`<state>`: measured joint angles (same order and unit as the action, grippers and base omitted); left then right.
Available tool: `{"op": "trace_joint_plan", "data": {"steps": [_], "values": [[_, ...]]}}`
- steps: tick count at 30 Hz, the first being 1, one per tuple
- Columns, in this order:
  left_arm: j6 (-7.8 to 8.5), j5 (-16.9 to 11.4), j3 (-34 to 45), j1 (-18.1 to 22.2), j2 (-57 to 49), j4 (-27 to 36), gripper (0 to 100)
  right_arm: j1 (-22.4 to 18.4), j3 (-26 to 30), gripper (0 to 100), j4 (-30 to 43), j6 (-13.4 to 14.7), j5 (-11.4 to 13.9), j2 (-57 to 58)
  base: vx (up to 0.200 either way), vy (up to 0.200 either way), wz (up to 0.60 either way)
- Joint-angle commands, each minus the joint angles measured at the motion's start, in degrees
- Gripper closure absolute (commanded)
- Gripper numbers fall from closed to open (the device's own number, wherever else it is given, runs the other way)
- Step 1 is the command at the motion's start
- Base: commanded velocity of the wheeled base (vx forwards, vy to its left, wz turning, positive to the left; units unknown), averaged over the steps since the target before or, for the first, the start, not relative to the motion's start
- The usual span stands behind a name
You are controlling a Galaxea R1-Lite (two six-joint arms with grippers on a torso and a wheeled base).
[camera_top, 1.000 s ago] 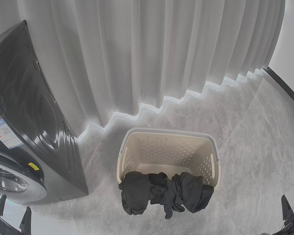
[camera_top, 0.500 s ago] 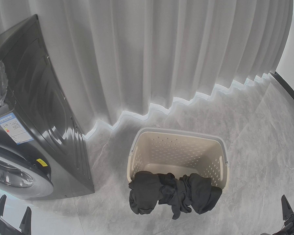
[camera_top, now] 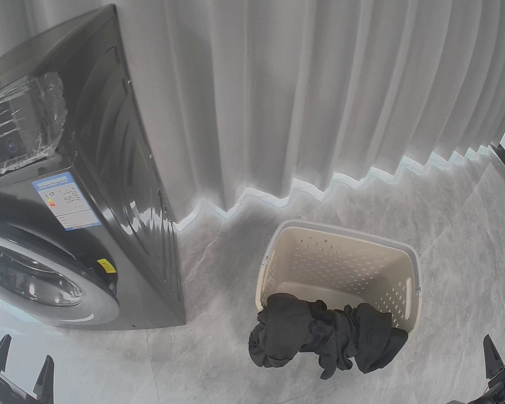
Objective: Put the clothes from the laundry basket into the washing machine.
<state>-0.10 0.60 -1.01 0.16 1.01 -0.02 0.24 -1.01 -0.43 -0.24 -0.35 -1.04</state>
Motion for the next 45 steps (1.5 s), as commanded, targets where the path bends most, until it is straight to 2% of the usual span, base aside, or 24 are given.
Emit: {"op": "trace_joint_plan", "data": {"steps": [1, 15, 21, 38, 45], "values": [[-0.08, 0.02, 1.01, 0.02, -0.75, -0.06, 0, 0.11, 1.01, 0, -0.01, -0.02, 0.0, -0.02, 0.0, 0.0, 0.0], [-0.08, 0.02, 1.01, 0.02, -0.75, -0.06, 0, 0.02, 1.01, 0, -0.01, -0.11, -0.09, -0.02, 0.0, 0.0, 0.0], [-0.08, 0.02, 1.01, 0.02, -0.75, 0.02, 0, 0.02, 1.01, 0, -0.01, -0.11, 0.0, -0.02, 0.0, 0.0, 0.6], [-0.08, -0.07, 1.01, 0.02, -0.75, -0.06, 0, 0.02, 1.01, 0, -0.01, -0.02, 0.0, -0.02, 0.0, 0.0, 0.0], [-0.34, -0.16, 1.01, 0.02, -0.75, -0.06, 0, 0.02, 1.01, 0, -0.01, -0.02, 0.0, -0.02, 0.0, 0.2, 0.0]]}}
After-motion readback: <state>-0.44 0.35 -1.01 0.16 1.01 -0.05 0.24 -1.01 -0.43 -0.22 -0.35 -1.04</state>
